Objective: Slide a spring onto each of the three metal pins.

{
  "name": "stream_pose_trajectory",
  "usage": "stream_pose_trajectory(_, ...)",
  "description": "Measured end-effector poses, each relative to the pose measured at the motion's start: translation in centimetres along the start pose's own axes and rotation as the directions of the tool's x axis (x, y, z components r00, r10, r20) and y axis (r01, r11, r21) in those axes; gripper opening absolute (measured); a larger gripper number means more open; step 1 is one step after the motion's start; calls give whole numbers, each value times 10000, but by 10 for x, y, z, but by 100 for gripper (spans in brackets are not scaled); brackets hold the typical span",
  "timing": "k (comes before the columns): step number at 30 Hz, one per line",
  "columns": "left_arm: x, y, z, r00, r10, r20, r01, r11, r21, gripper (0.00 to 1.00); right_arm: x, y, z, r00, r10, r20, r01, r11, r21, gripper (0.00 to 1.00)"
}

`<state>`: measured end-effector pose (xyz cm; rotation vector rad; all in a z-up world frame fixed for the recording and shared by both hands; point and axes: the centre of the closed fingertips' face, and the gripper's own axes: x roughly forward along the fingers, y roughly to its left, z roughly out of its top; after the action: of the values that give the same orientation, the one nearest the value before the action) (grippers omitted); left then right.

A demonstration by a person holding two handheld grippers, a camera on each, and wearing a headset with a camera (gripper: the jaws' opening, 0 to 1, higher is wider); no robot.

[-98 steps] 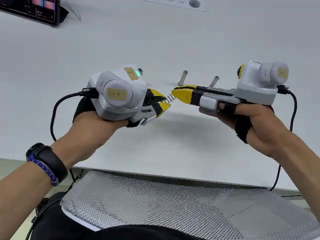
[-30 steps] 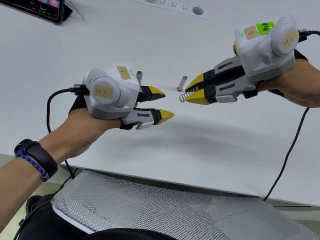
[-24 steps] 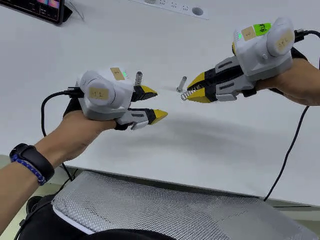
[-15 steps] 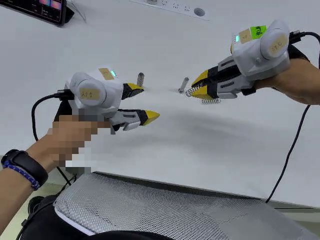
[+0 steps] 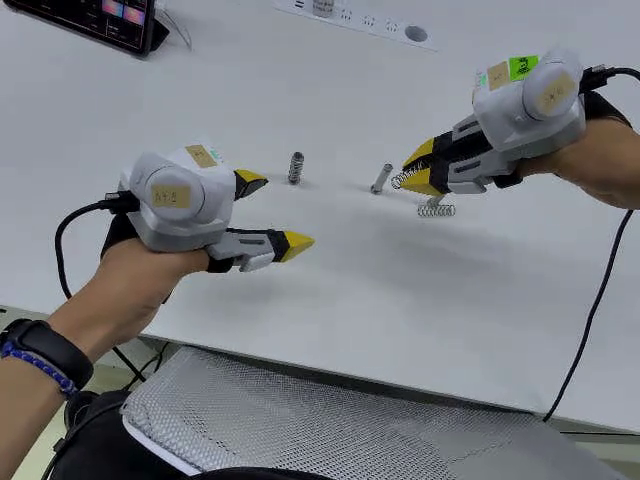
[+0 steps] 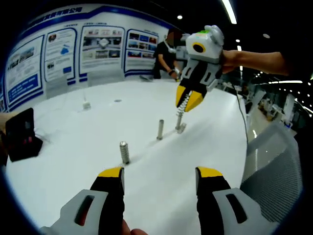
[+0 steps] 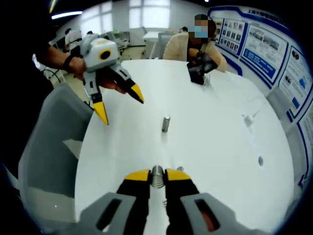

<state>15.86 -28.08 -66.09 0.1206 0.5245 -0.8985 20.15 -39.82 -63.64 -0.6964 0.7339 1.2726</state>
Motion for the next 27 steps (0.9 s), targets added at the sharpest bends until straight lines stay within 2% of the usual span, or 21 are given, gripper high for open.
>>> stream_pose_trajectory(8,-11,11,-9,9992,383,-136,-387,9989,-257,64,5,-15,-4,9994,-91,-341,88,9999,-98,13)
stream_pose_trajectory(18,-22,24,-12,9968,784,-185,-792,9957,-482,67,15,-29,-13,9966,8,-820,-28,9997,-252,13)
stream_pose_trajectory(27,-30,34,-21,9941,1043,-308,-1062,9920,-684,66,25,-36,-15,9960,34,-891,-55,9997,-236,13)
